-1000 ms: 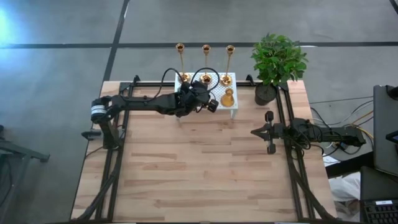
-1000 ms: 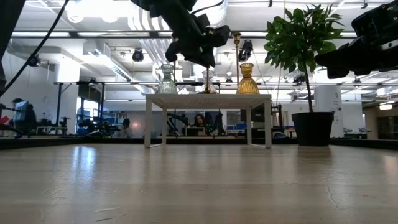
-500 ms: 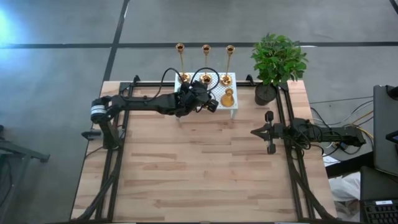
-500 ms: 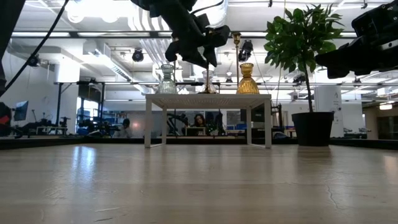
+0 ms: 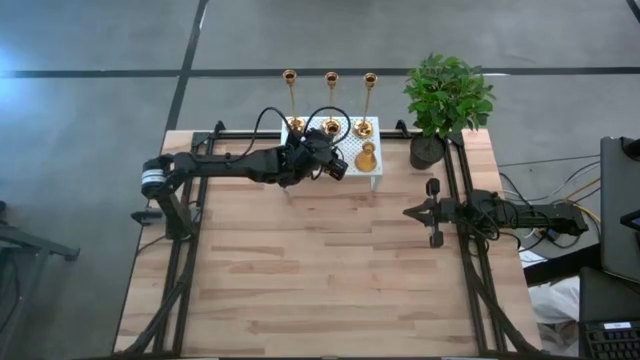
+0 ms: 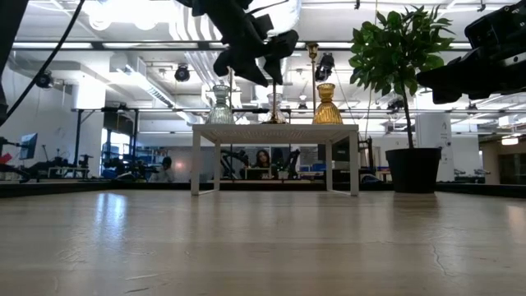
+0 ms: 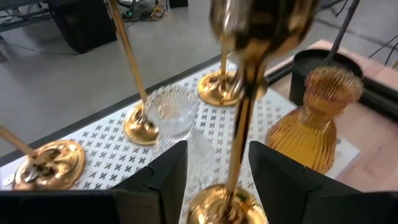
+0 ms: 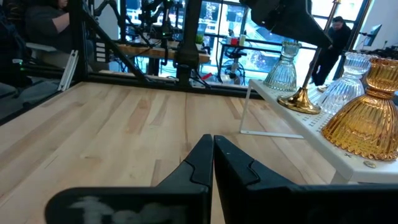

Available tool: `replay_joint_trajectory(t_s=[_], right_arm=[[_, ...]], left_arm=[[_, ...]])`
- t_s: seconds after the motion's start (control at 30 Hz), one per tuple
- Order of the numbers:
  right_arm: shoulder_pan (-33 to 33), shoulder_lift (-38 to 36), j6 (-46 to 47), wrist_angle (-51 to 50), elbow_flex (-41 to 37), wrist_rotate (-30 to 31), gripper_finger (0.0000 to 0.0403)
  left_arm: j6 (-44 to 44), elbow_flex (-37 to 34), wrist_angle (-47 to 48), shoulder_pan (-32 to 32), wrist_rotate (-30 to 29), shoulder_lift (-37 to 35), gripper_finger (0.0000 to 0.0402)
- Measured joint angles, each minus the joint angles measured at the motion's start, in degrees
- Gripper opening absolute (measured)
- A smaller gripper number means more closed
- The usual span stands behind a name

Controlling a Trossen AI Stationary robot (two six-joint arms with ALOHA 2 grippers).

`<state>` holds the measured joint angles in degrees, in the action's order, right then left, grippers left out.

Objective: Pick & Place candle stick holders
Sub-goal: Return to Home Position

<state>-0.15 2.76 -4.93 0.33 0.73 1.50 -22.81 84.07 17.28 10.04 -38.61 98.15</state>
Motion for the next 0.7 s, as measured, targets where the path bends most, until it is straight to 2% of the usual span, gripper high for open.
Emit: replay_joint_trajectory(t_s=[0.27,0.53,0.7], right_arm=[[0.0,0.0,0.0,0.0,0.0,0.0,0.0009],[0.0,0.0,0.0,0.0,0.0,0.0,0.0009],[0.0,0.0,0.0,0.0,0.0,0.0,0.0009]], left_arm=[[0.0,0.0,2.2,0.0,0.2,-0.9,0.0177],[-0.1,0.0,2.5,-0.1,5.0,-1.8,0.0177],[-0.2,0.0,5.0,-0.7,5.7,-2.6,0.0177]])
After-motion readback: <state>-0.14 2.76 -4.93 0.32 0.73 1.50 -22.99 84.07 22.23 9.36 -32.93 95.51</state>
